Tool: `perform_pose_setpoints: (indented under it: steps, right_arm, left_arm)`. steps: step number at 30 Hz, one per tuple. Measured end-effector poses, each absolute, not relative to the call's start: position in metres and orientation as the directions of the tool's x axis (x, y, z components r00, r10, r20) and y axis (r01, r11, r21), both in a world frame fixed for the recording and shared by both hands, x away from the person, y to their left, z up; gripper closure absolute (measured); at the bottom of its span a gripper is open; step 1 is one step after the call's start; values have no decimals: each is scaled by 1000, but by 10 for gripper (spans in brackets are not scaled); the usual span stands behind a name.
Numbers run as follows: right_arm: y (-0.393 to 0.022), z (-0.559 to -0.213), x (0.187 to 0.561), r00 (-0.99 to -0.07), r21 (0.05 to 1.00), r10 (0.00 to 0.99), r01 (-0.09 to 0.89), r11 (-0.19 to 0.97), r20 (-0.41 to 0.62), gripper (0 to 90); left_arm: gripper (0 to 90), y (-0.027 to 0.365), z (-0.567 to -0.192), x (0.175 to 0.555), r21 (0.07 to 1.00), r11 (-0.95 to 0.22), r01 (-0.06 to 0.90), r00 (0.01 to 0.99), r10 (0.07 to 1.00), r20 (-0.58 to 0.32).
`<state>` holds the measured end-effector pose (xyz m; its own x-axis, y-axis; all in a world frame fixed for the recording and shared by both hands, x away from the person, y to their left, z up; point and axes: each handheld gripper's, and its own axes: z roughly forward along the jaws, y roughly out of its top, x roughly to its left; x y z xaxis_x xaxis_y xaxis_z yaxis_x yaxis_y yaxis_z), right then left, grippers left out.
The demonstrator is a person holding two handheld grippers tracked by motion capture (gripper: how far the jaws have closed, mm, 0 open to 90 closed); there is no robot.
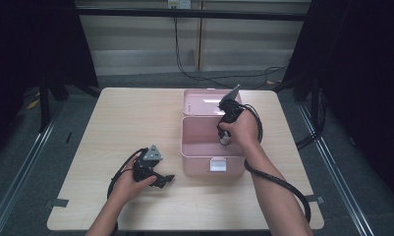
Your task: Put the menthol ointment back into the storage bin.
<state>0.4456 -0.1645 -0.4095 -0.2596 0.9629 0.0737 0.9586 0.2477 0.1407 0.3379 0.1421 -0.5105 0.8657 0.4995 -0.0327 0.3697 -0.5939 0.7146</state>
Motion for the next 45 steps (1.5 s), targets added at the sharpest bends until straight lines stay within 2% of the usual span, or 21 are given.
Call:
perform_pose_setpoints:
  steps: [27, 45]
  right_arm:
    - [-166, -419, 446, -279, 156, 959, 951, 268, 56, 504]
    - [-164, -413, 444, -291, 160, 955, 947, 277, 65, 490]
  left_arm:
    - [65, 142, -510, 338, 713, -595, 370, 865, 500, -31]
    - [63, 142, -510, 338, 714, -595, 370, 866, 500, -33]
